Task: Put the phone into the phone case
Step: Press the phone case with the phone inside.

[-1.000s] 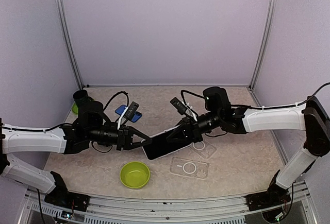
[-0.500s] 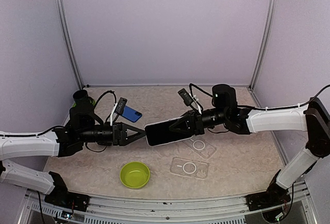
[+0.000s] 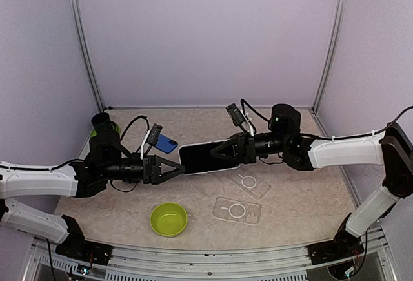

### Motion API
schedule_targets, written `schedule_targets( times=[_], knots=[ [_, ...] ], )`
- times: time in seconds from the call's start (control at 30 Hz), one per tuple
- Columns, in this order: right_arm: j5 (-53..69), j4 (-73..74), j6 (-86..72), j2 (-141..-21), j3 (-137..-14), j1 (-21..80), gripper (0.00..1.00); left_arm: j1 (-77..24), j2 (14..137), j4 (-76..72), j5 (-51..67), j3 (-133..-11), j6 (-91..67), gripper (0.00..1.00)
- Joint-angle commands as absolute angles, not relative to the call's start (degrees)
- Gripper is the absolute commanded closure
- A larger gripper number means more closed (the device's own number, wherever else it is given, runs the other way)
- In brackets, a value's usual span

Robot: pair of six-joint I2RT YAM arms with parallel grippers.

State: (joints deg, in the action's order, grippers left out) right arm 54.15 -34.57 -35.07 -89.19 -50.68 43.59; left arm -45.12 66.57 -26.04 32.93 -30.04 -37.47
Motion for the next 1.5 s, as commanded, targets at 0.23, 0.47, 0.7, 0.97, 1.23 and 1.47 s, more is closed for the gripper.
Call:
schedule_targets(
  times=[0.23,0.47,0.7,0.97,1.23,1.47],
  knots=[
    [51.52,-31.87,-29.7,-87.98,-52.64,45.57,1.0,-45.88,71.1,-33.21,36.16,-30.67,-39.97,0.75],
    [44.46,-23.42,-23.31,-87.36,-54.51,46.67,1.0,-45.83,72.39,-33.44,34.82,-30.86,-40.19,1.0],
    [44.18,-21.44,-21.74,-86.22,-54.23,46.52,1.0,-44.66,71.23,-30.35,34.19,-30.47,-38.25,0.78],
    [48.85,-23.39,-24.09,-87.45,-53.5,45.66,1.0,-41.18,67.19,-30.36,33.51,-28.62,-38.71,0.54],
    [52.49,-24.17,-26.28,-89.18,-54.19,45.7,1.0,-41.14,67.79,-30.65,33.92,-29.12,-38.55,0.46],
    [53.38,-24.46,-27.32,-89.82,-54.18,45.72,1.0,-43.42,70.47,-29.87,35.46,-31.29,-37.32,0.48]
  ],
)
